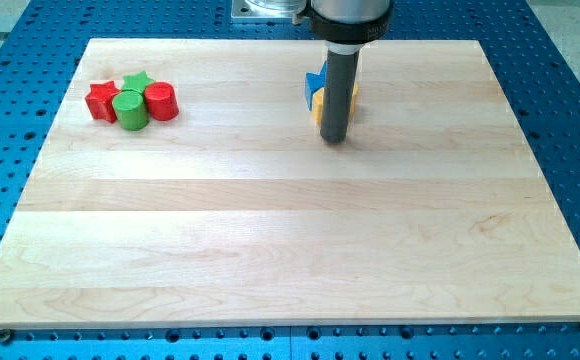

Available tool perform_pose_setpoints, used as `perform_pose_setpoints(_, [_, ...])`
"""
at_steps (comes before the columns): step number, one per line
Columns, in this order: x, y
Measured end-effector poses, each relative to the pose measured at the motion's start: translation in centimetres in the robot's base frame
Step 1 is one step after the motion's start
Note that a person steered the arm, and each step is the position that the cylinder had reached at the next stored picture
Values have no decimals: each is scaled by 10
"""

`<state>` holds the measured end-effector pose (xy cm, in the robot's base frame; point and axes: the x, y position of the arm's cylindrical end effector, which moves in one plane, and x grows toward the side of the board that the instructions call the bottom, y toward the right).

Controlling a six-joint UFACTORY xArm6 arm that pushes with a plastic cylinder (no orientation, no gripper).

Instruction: Separate the green circle and red star from red circle and green star

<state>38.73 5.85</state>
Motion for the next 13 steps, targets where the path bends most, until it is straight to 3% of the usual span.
perform_pose_setpoints(4, [21, -5])
perform_pose_setpoints(5, [-11, 77])
perform_pose_setpoints(6, [-80, 91])
perform_pose_setpoints(7, [-132, 78])
perform_pose_setpoints(9, [-132, 47])
perform_pose_setpoints(11, [-140, -78])
perform_pose_setpoints(13, [-136, -133])
